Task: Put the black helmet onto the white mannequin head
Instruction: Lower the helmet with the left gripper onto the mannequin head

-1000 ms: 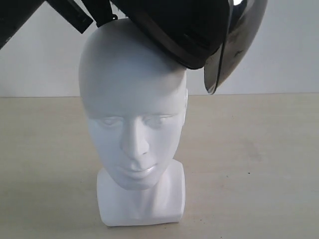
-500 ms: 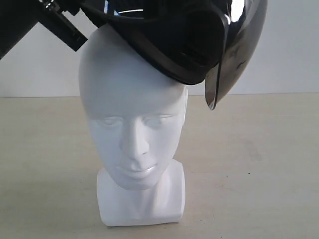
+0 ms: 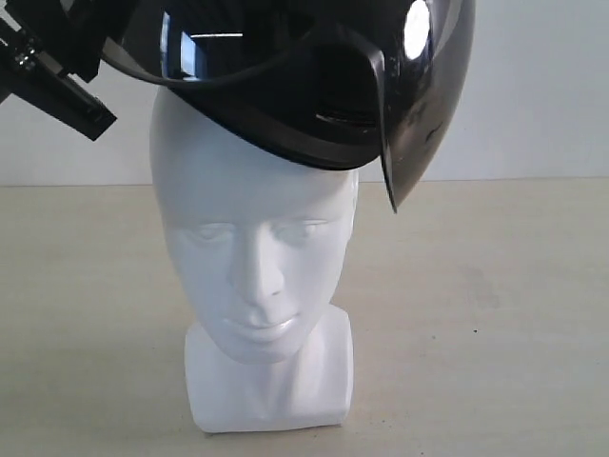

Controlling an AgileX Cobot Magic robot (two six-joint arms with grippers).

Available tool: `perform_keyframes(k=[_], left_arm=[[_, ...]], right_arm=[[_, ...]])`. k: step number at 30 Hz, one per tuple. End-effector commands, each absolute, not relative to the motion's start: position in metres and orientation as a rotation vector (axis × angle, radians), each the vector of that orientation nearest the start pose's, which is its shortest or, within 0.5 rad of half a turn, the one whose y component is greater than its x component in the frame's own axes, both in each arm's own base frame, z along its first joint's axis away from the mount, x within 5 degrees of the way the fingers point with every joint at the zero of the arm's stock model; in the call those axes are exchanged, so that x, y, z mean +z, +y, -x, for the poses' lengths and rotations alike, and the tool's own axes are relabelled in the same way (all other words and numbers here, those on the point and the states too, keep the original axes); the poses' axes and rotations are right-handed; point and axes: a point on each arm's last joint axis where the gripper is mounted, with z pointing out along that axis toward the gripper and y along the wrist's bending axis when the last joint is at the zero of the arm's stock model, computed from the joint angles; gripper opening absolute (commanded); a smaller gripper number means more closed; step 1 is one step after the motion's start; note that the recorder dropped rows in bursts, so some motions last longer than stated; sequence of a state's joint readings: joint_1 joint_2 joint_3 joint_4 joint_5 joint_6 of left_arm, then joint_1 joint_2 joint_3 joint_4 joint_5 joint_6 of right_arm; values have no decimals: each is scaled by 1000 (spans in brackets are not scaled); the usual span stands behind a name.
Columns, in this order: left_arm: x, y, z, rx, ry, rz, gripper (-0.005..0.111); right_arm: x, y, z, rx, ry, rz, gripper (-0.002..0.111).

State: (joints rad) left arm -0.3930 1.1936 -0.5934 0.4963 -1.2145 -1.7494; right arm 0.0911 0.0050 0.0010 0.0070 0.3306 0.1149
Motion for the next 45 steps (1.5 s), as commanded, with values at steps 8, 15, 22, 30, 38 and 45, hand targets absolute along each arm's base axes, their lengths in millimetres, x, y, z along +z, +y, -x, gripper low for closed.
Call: perform_keyframes(k=[8,15,22,30,38,45], left_arm=[[349,-115,-192,-1903,1128,171,4],[341,-112,-192,-1888,1152,193,4],[337,-102,-191,-1850,1148,224,4],[327,-94,-190,-1817,1178,247,4],[327,-94,-190,-1790,1178,226,4],[318,-83,-193,-1726,1188,269,4]], right_arm=[[184,5,-54,152,1812,-26,0],[184,5,-54,152,1812,-26,0],[184,5,-54,152,1812,-26,0],[184,5,-54,152,1812,-26,0],[184,5,-54,152,1809,-26,0],[184,5,-54,152,1809,-26,0]])
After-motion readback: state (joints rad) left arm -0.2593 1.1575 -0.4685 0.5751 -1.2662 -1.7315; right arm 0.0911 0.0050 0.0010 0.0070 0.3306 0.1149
